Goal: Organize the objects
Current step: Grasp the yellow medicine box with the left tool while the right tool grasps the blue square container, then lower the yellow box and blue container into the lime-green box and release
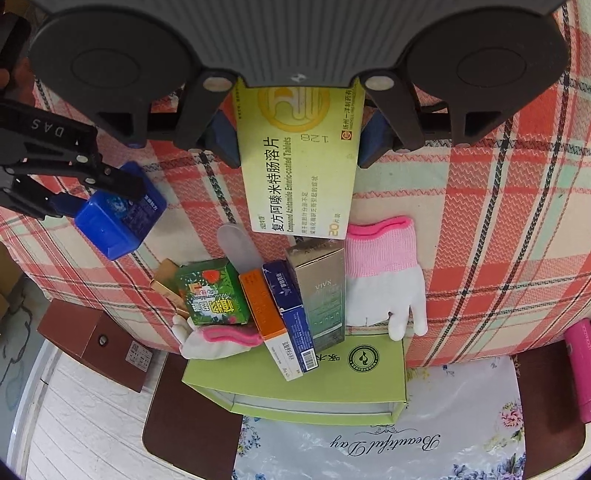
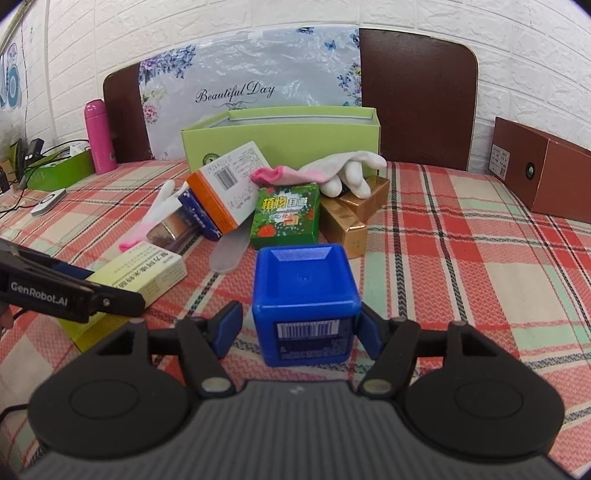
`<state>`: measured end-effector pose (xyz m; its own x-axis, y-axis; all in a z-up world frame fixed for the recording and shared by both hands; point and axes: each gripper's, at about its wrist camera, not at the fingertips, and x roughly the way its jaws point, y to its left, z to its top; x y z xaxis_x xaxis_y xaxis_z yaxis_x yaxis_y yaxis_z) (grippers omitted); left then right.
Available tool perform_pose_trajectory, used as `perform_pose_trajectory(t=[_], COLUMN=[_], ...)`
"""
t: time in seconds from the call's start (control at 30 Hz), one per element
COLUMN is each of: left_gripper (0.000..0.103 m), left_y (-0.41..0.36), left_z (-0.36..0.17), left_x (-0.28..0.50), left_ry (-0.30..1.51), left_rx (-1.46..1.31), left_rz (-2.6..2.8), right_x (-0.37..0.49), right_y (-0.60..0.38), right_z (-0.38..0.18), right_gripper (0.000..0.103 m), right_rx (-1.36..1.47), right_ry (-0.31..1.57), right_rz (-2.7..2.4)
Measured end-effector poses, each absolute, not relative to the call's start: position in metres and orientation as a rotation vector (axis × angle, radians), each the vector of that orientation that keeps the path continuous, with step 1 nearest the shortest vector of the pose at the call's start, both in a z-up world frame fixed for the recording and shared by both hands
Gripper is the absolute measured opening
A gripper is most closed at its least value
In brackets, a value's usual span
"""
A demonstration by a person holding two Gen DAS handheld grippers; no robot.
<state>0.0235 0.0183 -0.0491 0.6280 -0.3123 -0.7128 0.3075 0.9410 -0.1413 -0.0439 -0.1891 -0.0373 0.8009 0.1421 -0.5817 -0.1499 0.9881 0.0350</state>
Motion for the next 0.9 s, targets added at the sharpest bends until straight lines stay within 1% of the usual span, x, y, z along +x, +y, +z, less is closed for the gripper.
perform_pose_trajectory(t=[0.07,0.2,0.43,0.57,0.6,0.63,0.67,0.9], left_gripper=[0.071,0.077,0.077,0.071,0.07,0.07,0.07,0.069], left_y=[0.017,0.013,0.011,0.008,0.008,0.008,0.01,0.019], left_z=[-0.05,-0.052,-0.054,-0.054,-0.054,-0.054,-0.054,-0.038], left_x=[0.023,0.021,0.022,0.02,0.02,0.02,0.02,0.012], left_ry=[0.815,0.804,0.797,0.785,0.783,0.782,0.783,0.751], left_rx=[0.003,0.029,0.041,0.086,0.089,0.086,0.08,0.028], left_rz=[-0.355,-0.363,-0.361,-0.355,-0.358,-0.36,-0.364,-0.411], right_x=[-0.044,-0.043,-0.041,-0.037,-0.037,-0.036,-0.036,-0.04], right_y=[-0.189,-0.188,-0.187,-0.185,-0.184,-0.184,-0.184,-0.187], right_z=[-0.037,-0.037,-0.039,-0.04,-0.041,-0.042,-0.042,-0.036], right_gripper=[0.065,0.065,0.065,0.065,0.065,0.063,0.055,0.055], right_rx=[-0.016,-0.017,-0.022,-0.027,-0.028,-0.028,-0.03,-0.001], right_ry=[0.622,0.624,0.628,0.625,0.625,0.626,0.627,0.636], right_rz=[0.155,0.158,0.155,0.152,0.151,0.15,0.149,0.187])
